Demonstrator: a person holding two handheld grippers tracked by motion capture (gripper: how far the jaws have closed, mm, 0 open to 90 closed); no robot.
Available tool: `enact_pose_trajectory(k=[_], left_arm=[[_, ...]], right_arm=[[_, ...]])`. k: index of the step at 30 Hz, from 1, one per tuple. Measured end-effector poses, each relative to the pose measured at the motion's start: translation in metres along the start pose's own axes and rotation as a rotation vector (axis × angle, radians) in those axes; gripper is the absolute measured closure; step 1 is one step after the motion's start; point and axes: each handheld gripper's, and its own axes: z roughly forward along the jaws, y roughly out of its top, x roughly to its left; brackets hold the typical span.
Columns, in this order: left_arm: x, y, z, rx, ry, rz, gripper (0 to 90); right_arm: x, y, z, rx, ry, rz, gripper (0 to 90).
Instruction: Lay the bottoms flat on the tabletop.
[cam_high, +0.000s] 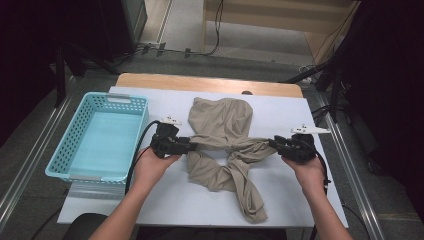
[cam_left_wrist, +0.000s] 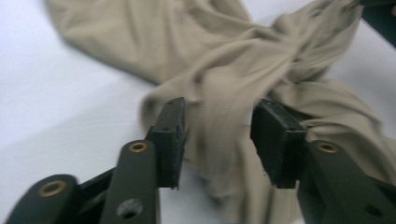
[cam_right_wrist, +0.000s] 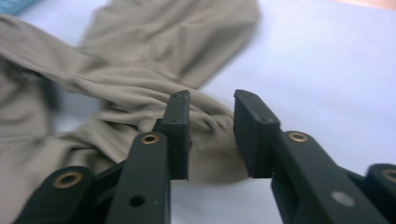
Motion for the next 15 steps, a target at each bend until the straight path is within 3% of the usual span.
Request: enact_pose_trajectory(k=[1,4,7,12,15], left_arm=[[-0.004,-0.001,-0.001,-0.006,-0.021,0.004,49.2],[-0.019,-0.004,-0.001,-0.008,-0.032,0.054,45.5],[-0.032,-0.006,0.006,-0.011,-0.091,0.067,43.4],[-0.050,-0.016,0.036,0.031,-0.123,0.104,43.4],[-0.056,-0.023,0.058,0.089,-0.111,0.142,43.4]], right_arm=[[0.006,0.000,-0.001,-0.008,0.030,-0.004,62.3],[0.025,-0.004,0.001,0.000,0.105,-0.024,58.7],[0.043,-0.012,0.010,0.023,0.158,-0.058,52.9],[0.064,-0.023,0.034,0.085,0.195,-0.117,45.1],[0.072,-0.025,0.046,0.112,0.222,-0.129,46.4]])
